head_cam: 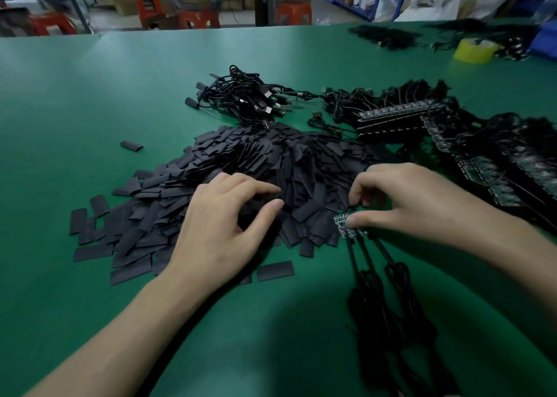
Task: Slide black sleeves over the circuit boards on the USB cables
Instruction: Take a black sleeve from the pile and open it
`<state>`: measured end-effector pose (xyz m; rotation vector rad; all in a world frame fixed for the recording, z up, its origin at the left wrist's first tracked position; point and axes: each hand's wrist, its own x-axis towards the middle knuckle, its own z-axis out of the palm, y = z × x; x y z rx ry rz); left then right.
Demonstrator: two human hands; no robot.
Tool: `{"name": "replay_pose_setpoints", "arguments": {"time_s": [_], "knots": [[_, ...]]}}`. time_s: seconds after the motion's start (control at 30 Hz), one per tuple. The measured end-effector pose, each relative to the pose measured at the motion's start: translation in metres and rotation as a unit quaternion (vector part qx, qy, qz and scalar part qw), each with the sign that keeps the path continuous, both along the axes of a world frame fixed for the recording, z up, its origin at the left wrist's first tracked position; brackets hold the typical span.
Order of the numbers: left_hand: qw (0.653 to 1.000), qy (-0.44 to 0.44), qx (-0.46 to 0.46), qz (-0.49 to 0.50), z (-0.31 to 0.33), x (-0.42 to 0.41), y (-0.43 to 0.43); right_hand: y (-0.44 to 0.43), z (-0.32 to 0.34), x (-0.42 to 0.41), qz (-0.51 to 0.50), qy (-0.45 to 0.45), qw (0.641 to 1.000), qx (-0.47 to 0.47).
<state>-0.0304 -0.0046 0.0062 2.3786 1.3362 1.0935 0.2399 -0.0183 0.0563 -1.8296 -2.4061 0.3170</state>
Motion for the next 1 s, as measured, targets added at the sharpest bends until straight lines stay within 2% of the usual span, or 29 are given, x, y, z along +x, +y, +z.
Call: {"name": "replay_pose_setpoints", "arguments": {"time_s": [0.07,0.17,0.27,0.37,0.47,0.53,0.6,0.73,1.0], "knots": [[1.000,0.003,-0.001,-0.006,0.001,0.000,-0.001,-0.001,-0.006,0.001,-0.007,-0.025,1.000,-0.003],[1.000,0.006,0.006,-0.018,0.003,0.001,-0.004,-0.001,-0.011,-0.002,0.006,-0.007,1.000,-0.016],[0.999,0.014,0.009,-0.035,0.005,0.002,-0.006,0.001,-0.006,-0.003,-0.005,0.094,0.993,-0.069],[0.998,0.000,-0.010,-0.063,0.006,0.004,-0.008,0.007,0.010,-0.008,0.016,0.234,0.964,-0.123],[0.989,-0.087,-0.081,-0.092,0.007,0.003,-0.010,0.015,0.016,-0.032,0.055,0.336,0.931,-0.132],[0.968,-0.174,-0.151,-0.097,0.008,0.000,-0.008,0.019,0.010,-0.050,0.059,0.392,0.910,-0.118],[0.951,-0.227,-0.188,-0.095,0.007,-0.003,-0.006,0.018,0.001,-0.061,0.046,0.435,0.894,-0.099],[0.925,-0.282,-0.234,-0.099,0.006,0.001,-0.006,0.011,-0.012,-0.061,0.018,0.509,0.854,-0.104],[0.887,-0.359,-0.270,-0.108,0.011,0.005,-0.009,0.005,-0.025,-0.067,0.030,0.549,0.831,-0.085]]}}
